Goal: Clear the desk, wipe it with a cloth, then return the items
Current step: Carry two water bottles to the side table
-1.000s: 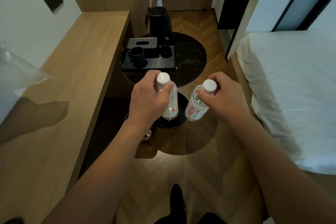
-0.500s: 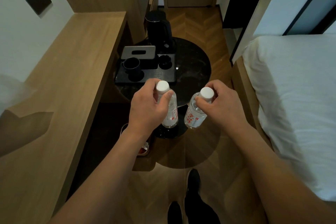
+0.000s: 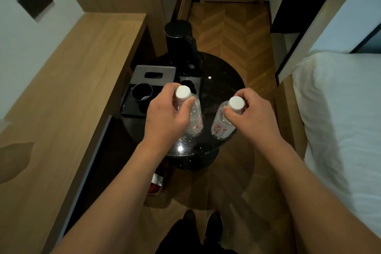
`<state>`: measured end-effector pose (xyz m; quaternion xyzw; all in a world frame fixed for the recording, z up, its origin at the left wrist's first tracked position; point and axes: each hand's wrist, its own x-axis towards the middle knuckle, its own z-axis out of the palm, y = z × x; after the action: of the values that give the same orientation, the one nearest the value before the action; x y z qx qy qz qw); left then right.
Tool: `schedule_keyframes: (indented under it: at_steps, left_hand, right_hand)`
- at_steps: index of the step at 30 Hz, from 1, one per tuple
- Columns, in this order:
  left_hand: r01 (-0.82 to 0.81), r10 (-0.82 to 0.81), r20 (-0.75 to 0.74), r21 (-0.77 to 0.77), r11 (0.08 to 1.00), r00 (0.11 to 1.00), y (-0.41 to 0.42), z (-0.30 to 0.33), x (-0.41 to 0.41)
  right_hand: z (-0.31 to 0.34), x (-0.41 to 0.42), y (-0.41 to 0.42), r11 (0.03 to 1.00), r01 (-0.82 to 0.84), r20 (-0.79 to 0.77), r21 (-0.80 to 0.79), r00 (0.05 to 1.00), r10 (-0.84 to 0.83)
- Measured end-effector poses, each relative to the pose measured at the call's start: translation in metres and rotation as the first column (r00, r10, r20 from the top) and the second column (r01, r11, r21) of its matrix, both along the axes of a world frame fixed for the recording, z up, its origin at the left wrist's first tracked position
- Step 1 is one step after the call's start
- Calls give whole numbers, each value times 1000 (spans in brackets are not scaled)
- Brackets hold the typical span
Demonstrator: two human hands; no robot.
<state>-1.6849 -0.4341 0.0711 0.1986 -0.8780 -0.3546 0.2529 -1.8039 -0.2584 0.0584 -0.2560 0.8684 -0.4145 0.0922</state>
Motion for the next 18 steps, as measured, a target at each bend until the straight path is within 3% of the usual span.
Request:
schedule_keyframes:
  at_steps: [18]
  left_hand:
    - [69,-74,48,88,994,996,-88,-60,-233]
  right_hand:
    - [-41,-213,-91,994,30,18,108,999,-32]
